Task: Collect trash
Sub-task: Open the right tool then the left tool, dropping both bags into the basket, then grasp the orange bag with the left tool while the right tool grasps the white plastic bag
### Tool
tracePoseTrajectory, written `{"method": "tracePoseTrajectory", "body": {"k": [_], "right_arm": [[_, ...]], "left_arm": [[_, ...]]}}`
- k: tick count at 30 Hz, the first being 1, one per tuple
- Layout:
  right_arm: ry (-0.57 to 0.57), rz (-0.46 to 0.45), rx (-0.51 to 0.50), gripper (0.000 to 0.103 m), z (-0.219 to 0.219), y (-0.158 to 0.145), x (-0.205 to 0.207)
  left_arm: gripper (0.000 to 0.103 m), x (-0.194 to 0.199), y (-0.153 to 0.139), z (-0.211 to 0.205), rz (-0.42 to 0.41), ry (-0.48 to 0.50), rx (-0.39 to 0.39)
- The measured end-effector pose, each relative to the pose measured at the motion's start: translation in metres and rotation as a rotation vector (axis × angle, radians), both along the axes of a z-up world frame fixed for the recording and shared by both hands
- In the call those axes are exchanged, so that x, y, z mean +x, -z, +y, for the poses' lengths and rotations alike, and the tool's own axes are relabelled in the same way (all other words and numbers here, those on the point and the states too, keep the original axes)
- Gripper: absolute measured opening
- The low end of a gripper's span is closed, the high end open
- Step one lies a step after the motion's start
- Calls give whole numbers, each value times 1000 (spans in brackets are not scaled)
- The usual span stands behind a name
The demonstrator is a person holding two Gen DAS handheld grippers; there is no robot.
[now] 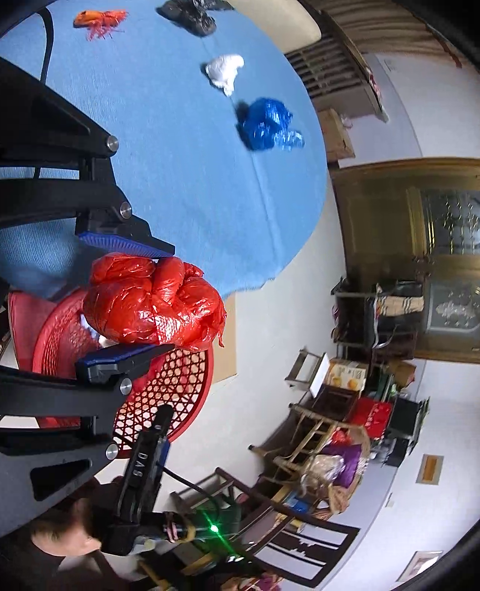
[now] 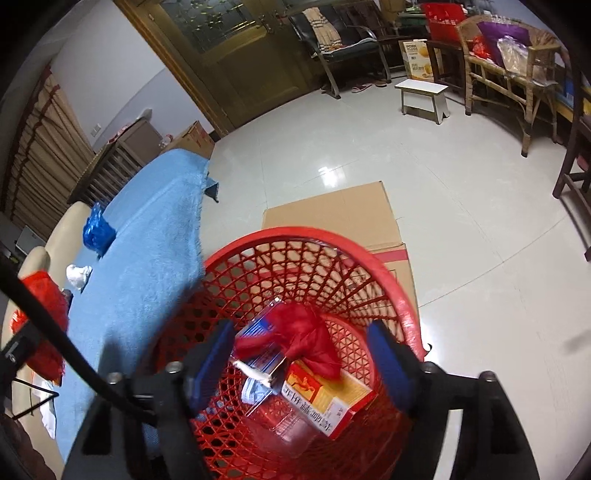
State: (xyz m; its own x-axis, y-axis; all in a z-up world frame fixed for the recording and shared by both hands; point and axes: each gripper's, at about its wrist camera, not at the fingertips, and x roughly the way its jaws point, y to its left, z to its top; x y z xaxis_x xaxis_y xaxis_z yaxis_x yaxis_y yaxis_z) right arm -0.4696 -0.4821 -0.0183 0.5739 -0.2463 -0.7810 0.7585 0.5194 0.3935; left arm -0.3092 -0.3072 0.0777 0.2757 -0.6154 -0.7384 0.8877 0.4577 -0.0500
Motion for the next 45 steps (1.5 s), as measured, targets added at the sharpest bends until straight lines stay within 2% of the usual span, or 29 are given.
{"method": "tracePoseTrajectory", "body": {"k": [7,14,16,17,23,27,30,39,45], "right_arm": [[93,-30,-3,80,-21,-5,-25],[149,-53,-34,80,-33,-25,-46],[160,-62,-40,80,-33,-30,-50],[165,-65,-45,80,-32,-33,-51],[153,-72,-78,80,-22,-49,-48],[118,-84,-98,80,-10,-61,-33],[71,-88,-113,80,1,-68,-15],[-99,-103,-113,80,49,-75,45],[-204,-91,-123,80,81,-78,80]], "left_arm": [[45,-13,12,-23,26,57,30],[47,-28,30,-49,52,133,73],[56,-32,38,-56,57,156,99],[69,-33,40,-57,61,156,112],[74,-10,19,-26,111,95,16],[77,19,-2,11,132,-11,-71],[78,46,-13,45,130,-137,-112],[79,126,-14,170,117,-529,-144],[80,171,1,246,115,-750,-147]]}}
